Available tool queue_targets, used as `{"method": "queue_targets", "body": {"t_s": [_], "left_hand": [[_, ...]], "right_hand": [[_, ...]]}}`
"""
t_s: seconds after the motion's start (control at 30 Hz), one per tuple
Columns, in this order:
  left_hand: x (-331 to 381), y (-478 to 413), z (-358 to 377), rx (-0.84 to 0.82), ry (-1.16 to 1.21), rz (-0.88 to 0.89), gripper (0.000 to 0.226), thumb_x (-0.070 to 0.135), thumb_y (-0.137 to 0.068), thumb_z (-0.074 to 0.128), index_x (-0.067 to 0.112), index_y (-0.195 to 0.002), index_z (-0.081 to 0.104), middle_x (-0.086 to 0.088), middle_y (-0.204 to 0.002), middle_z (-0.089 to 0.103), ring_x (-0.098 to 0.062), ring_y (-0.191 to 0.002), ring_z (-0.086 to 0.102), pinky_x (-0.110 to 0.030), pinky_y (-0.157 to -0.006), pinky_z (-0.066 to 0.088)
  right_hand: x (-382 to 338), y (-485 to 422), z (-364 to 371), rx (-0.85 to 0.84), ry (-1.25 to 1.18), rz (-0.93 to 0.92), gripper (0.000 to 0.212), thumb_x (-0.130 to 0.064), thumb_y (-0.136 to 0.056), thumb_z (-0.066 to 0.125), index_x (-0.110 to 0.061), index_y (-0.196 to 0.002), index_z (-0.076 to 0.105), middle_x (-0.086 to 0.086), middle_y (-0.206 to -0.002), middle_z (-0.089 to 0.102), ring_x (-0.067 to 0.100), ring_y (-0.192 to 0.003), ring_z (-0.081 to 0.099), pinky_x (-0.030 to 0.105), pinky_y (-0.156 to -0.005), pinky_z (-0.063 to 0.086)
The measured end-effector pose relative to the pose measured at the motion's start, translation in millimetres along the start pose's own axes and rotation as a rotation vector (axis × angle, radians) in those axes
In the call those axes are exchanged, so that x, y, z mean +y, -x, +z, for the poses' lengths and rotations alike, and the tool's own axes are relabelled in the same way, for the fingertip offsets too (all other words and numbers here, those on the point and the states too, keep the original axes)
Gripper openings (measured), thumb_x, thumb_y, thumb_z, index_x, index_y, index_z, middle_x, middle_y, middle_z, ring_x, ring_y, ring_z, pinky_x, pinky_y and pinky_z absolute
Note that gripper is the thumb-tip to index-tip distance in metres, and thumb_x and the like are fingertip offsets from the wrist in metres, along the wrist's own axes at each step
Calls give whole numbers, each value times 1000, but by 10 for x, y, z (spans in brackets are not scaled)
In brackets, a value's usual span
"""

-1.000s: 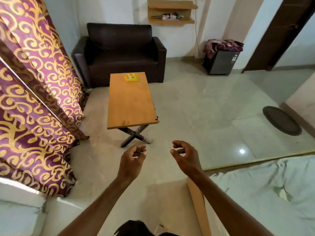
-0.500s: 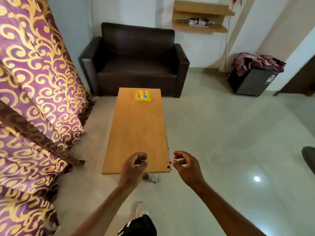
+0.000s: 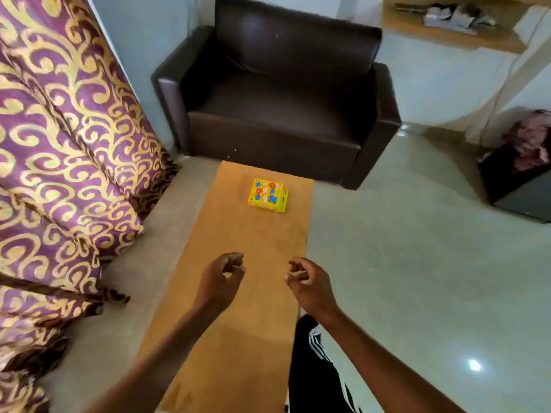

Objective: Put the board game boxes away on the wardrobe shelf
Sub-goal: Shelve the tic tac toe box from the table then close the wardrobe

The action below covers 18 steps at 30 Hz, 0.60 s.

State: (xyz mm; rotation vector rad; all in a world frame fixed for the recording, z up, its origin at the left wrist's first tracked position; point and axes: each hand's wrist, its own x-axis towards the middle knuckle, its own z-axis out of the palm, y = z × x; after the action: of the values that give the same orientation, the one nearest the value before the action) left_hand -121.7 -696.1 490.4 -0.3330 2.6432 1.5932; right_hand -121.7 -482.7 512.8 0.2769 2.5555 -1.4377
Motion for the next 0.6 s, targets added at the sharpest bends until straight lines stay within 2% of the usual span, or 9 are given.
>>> {"method": "queue_targets", "body": {"t_s": [0.07, 0.2, 0.3, 0.43, 0.53, 0.6], "left_hand": [[-131, -666, 376, 49, -23, -86, 25, 6, -86, 67, 17, -108, 69, 6, -94, 69, 4, -76, 63, -22, -72, 50], [-376, -1935, 969, 37, -96, -293, 30, 8, -85, 64, 13, -115, 66, -4, -107, 68, -21, -91, 66, -25, -76, 45], [-595, -2689, 1300, 35, -169, -408, 40, 11, -84, 63, 13, -124, 62, -9, -122, 65, -24, -105, 62, -29, -87, 47], [-859, -3550, 1661, -52, -303, -417, 62, 18, -82, 61, 13, -142, 46, -11, -145, 48, -28, -133, 45, -34, -108, 38], [-1082, -4024, 1822, -146, -406, -425, 81, 27, -74, 59, 21, -150, 30, -12, -157, 28, -36, -140, 34, -45, -111, 36], [-1222, -4230, 1899, -223, -483, -465, 83, 24, -77, 60, 27, -152, 24, -8, -161, 20, -37, -142, 31, -48, -111, 36]], "right_hand": [[200, -845, 13, -86, 33, 42, 36, -23, -79, 72, -20, -115, 66, -7, -99, 67, 10, -82, 66, 27, -77, 55], [485, -2402, 117, -260, 146, 71, 46, -22, -80, 71, -20, -125, 60, 0, -112, 65, 16, -94, 62, 34, -88, 52], [687, -3313, 298, -384, 240, 46, 53, -20, -82, 68, -15, -133, 53, 7, -130, 59, 22, -117, 57, 35, -100, 46], [937, -4268, 669, -491, 346, 0, 64, -18, -82, 66, -13, -142, 44, 13, -144, 44, 29, -132, 44, 37, -109, 38], [1117, -4659, 929, -563, 434, 0, 72, -21, -82, 66, -16, -147, 34, 16, -154, 27, 32, -140, 32, 39, -111, 35], [1243, -4800, 1053, -624, 506, 2, 78, -28, -83, 69, -19, -149, 28, 12, -157, 19, 32, -142, 24, 45, -109, 36]]}}
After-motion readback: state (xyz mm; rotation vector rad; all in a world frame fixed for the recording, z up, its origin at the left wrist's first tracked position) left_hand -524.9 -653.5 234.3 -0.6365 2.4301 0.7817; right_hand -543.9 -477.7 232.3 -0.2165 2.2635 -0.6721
